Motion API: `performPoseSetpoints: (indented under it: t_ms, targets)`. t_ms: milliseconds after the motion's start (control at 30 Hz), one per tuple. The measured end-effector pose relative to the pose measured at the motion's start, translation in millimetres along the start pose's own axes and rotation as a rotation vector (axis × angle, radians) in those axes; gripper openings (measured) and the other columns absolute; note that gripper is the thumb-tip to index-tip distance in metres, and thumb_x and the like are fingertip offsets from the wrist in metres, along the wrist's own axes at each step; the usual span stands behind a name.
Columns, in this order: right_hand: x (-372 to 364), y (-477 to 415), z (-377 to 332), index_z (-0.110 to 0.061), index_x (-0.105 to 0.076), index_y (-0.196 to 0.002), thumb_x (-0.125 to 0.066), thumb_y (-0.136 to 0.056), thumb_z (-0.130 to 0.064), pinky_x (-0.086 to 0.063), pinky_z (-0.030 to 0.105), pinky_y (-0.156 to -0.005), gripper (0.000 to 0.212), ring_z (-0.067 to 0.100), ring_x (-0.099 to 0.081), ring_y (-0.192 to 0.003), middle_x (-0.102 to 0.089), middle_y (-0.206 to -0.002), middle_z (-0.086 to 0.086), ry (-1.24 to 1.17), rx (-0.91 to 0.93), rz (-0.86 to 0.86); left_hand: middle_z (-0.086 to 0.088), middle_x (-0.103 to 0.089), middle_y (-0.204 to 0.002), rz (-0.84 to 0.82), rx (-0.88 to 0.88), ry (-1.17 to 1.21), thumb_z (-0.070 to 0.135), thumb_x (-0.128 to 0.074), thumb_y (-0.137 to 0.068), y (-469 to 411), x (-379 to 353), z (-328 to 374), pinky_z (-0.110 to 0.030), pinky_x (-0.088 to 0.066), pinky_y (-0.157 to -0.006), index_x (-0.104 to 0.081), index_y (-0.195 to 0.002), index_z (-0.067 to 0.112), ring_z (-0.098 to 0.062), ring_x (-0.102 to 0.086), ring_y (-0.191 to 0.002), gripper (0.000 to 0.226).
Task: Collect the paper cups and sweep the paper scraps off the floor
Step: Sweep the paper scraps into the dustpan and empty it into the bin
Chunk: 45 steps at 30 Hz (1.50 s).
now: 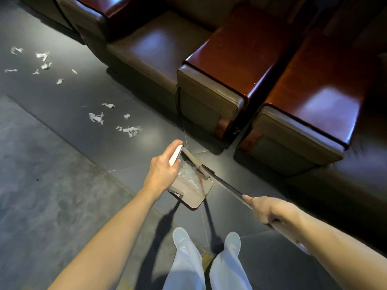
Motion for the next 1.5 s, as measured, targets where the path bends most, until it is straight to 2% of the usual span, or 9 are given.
performPoseSetpoints:
  t_ms: [100,233,467,667,767,900,1233,1400,1500]
  targets:
    - [-21,14,7,-0.033,0.000,-0.153,-0.057,-0.078,0.009,-0.052,0.025,-0.060,0.103,0.022,-0.065,-0.096,-0.052,-0.137,0.011,-0.112,0.025,-0.053,0.004,-0.060,-0.116,0.003,-0.006,0.017,0.014,-0.055,-0.092,4,-4,0,-0.006,-0.040,-0.063,-0.044,-0.116,0.065,-0.011,-0.057,-0.087,0.057]
    - [-27,39,30,-0.042,-0.002,-0.151,-0.056,-0.082,0.005,-0.049,0.019,-0.045,0.099,0.012,-0.063,-0.064,-0.051,-0.134,0.010,-0.197,-0.009,-0.035,0.004,-0.058,-0.115,-0.003,0.007,0.031,0.014,-0.054,-0.093,9,-6,3,0.002,-0.036,-0.057,-0.042,-0.116,0.065,-0.001,-0.052,-0.072,0.057]
    - [-20,78,67,-0.041,0.000,-0.151,-0.058,-0.089,-0.005,-0.046,0.018,-0.043,0.092,0.008,-0.057,-0.053,-0.060,-0.113,0.009,-0.377,-0.102,0.041,-0.002,-0.058,-0.120,-0.033,-0.048,0.027,0.010,-0.054,-0.094,12,-10,20,0.002,-0.037,-0.057,-0.047,-0.130,0.047,-0.008,-0.056,-0.079,0.052]
    - [-12,106,87,-0.029,-0.001,-0.154,-0.056,-0.091,-0.013,-0.046,0.019,-0.051,0.086,0.009,-0.052,-0.064,-0.061,-0.119,0.008,-0.338,-0.194,0.097,-0.001,-0.056,-0.128,-0.078,-0.079,-0.004,0.015,-0.052,-0.096,5,-8,27,-0.004,-0.039,-0.064,-0.043,-0.134,0.047,-0.013,-0.052,-0.099,0.050]
    - [-14,110,91,-0.027,-0.004,-0.154,-0.056,-0.091,-0.006,-0.044,0.018,-0.047,0.084,0.009,-0.048,-0.057,-0.048,-0.077,-0.001,-0.500,-0.194,0.082,0.000,-0.055,-0.132,-0.102,-0.095,-0.029,0.016,-0.051,-0.097,4,-6,28,-0.017,-0.037,-0.080,-0.041,-0.136,0.047,-0.016,-0.052,-0.110,0.051]
    - [-5,112,84,-0.024,-0.005,-0.154,-0.052,-0.093,0.000,-0.044,0.018,-0.048,0.081,0.009,-0.050,-0.053,-0.045,-0.073,0.001,-0.601,-0.188,0.068,0.000,-0.054,-0.133,-0.123,-0.090,-0.030,0.017,-0.050,-0.097,0,-1,22,-0.023,-0.039,-0.085,-0.040,-0.136,0.049,-0.019,-0.051,-0.114,0.051]
    - [99,57,83,-0.025,-0.017,-0.152,-0.054,-0.096,-0.007,-0.038,0.019,-0.037,0.069,0.009,-0.040,-0.039,-0.046,-0.052,0.004,-1.046,-0.152,0.082,0.003,-0.057,-0.126,-0.114,-0.081,-0.078,0.017,-0.051,-0.097,-25,24,17,-0.020,-0.037,-0.078,-0.041,-0.133,0.050,-0.008,-0.049,-0.098,0.050]
    - [160,10,85,-0.011,-0.034,-0.142,-0.051,-0.098,-0.006,-0.038,0.016,-0.038,0.048,0.011,-0.038,-0.031,-0.044,-0.045,0.004,-1.049,-0.156,0.058,0.002,-0.063,-0.110,-0.086,-0.056,-0.073,0.014,-0.050,-0.096,-38,33,16,-0.026,-0.040,-0.075,-0.043,-0.131,0.049,-0.015,-0.054,-0.082,0.050]
    - [162,-29,76,-0.010,-0.032,-0.144,-0.056,-0.096,-0.009,-0.039,0.027,-0.046,0.053,0.015,-0.043,-0.045,-0.048,-0.057,0.007,-0.935,-0.174,0.028,-0.001,-0.063,-0.093,-0.029,-0.018,-0.035,0.014,-0.051,-0.095,-45,38,11,-0.024,-0.042,-0.068,-0.043,-0.123,0.057,-0.013,-0.050,-0.067,0.052]
Point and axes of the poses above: each hand's wrist, its own y-axis away from the middle knuckle, its own x-axis out of the back of the hand, z = x × y, the point moved 10 cm from there along -y, towards the middle knuckle
